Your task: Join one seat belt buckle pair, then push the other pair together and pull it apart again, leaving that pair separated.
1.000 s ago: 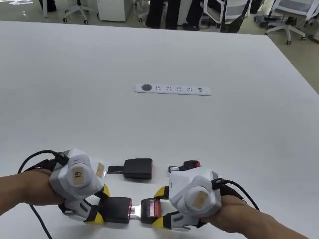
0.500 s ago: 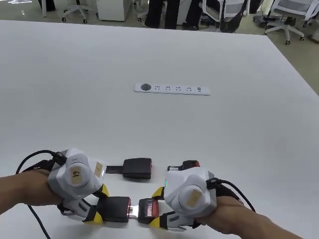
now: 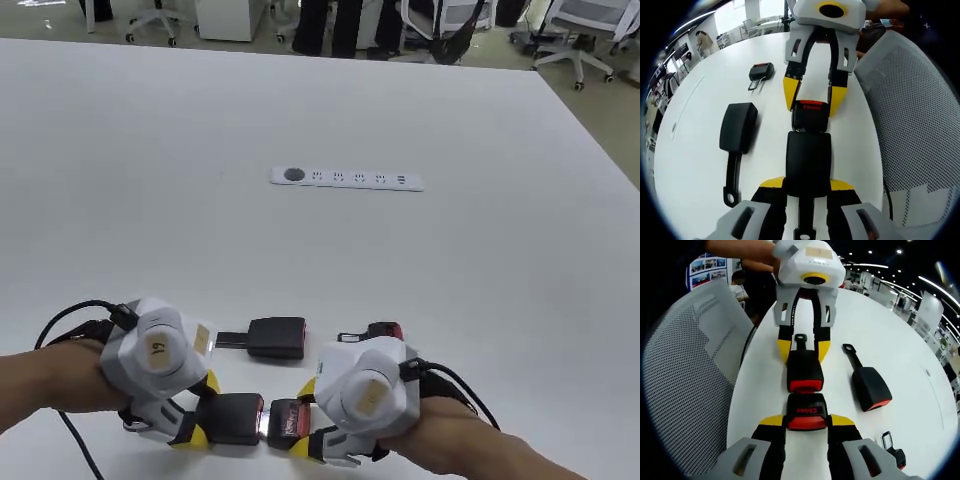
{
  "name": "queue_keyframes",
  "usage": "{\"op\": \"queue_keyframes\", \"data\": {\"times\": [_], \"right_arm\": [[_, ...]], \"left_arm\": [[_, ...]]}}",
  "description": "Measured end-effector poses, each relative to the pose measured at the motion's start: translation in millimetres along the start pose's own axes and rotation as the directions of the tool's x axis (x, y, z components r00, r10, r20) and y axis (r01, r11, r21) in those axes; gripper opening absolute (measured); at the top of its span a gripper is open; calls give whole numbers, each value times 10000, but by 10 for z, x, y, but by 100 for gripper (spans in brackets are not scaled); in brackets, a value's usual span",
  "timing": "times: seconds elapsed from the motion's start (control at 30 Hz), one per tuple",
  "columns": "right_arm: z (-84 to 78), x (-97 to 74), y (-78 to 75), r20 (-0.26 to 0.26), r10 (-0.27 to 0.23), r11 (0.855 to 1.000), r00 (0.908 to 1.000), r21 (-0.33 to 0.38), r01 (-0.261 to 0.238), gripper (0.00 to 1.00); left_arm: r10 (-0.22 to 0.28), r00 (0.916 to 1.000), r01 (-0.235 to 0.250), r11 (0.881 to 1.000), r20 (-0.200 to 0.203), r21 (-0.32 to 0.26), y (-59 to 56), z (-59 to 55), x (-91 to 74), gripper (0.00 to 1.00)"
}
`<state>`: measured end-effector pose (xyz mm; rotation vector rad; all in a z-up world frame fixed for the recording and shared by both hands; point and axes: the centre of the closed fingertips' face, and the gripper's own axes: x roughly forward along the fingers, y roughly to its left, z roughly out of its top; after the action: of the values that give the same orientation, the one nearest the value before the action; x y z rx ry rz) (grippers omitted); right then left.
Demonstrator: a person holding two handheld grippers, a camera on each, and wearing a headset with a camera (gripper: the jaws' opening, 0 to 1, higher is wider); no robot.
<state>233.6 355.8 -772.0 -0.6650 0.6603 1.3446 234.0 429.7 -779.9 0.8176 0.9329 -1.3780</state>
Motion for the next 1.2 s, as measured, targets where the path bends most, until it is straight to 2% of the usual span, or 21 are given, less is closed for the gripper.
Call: {"op": "queue_keyframes", "data": {"times": [0.07, 0.1, 0.13, 0.27, 0.5, 0.53, 0.63, 0.8, 1.0, 1.2], "right_arm": [[5, -24, -3, -127, -147, 9998, 9998, 92, 148, 27], [16, -32, 13, -135, -30, 10000, 9999, -21, 29, 27], [10, -30, 12, -146, -44, 10000, 9999, -62, 43, 27], [-2, -58, 19, -143, -88, 10000, 9999, -37, 87, 27], [4, -85, 29, 270, -35, 9999, 9996, -125, 38, 28], [-6, -66, -8, 257, -58, 9999, 9997, -119, 61, 28], [14, -45, 9, 145, -190, 9996, 9997, -190, 193, 28], [-6, -68, 16, 435, -48, 9992, 9990, -382, 65, 28], [-13, -36, 4, 225, -98, 9995, 9997, -300, 105, 30], [-18, -52, 1, 361, -199, 9988, 9991, -441, 215, 31]], "left_arm": [[-18, 10000, 18, 10000, -66, 80, -5, 2, 6, 30], [0, 9999, -1, 10000, -163, -19, -27, 17, -2, 30], [-23, 9999, 24, 10000, -102, 92, -28, 43, 8, 30], [-26, 10000, 25, 10000, -37, -65, -42, 51, -23, 30], [-29, 9999, 29, 10000, 138, 14, -65, 84, -38, 31], [-5, 9999, 5, 10000, 119, 17, -69, 100, -37, 31], [43, 10000, -43, 10000, -47, 40, -52, 91, -30, 31], [-51, 9999, 50, 10000, 101, 85, -17, 40, -27, 31], [-107, 9998, 109, 9999, -192, 106, -4, 30, -16, 32], [-2, 9990, 20, 9992, -452, 392, -33, 47, -24, 34]]}}
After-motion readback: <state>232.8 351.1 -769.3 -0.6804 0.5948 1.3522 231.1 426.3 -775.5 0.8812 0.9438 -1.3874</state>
